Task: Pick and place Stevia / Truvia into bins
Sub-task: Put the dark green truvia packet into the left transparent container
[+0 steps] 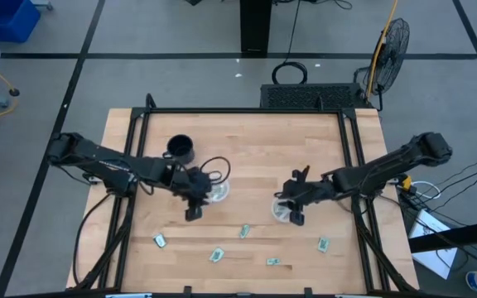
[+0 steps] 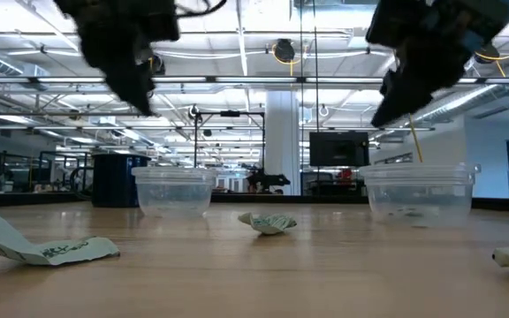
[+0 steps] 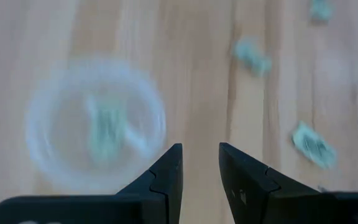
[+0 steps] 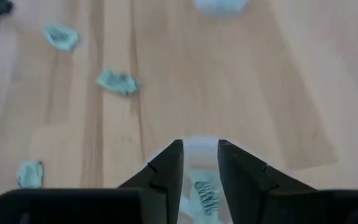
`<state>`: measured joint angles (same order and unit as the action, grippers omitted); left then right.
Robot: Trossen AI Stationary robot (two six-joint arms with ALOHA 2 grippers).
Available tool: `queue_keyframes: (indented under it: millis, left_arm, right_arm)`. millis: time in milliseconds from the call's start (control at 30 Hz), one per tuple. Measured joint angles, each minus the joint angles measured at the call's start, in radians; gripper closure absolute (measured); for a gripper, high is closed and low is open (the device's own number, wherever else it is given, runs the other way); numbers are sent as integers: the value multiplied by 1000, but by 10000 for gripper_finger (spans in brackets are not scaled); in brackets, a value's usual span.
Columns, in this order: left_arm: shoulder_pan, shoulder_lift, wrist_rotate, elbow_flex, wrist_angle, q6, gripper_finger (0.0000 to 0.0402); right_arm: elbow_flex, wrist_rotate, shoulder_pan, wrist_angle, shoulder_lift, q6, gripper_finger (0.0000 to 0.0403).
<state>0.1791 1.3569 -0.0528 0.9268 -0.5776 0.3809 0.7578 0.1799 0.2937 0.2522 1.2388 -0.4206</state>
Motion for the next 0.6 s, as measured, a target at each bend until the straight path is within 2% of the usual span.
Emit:
queue_keyframes:
  millis: [133, 300, 400, 600]
  left_arm:
    - [82, -1, -14, 0, -204, 174, 291]
    - [199, -1, -108, 0, -394, 448, 291]
    - [281, -1, -98, 0, -439, 569, 291]
    - [436, -1, -29, -34, -385, 644, 291]
  right_arm:
    - [0, 54, -14, -13, -65, 49, 314]
    - [0, 141, -20, -44, -96, 115, 314]
    - [0, 146, -20, -54, -96, 145, 314]
    - [0, 161, -20, -53, -96, 200, 314]
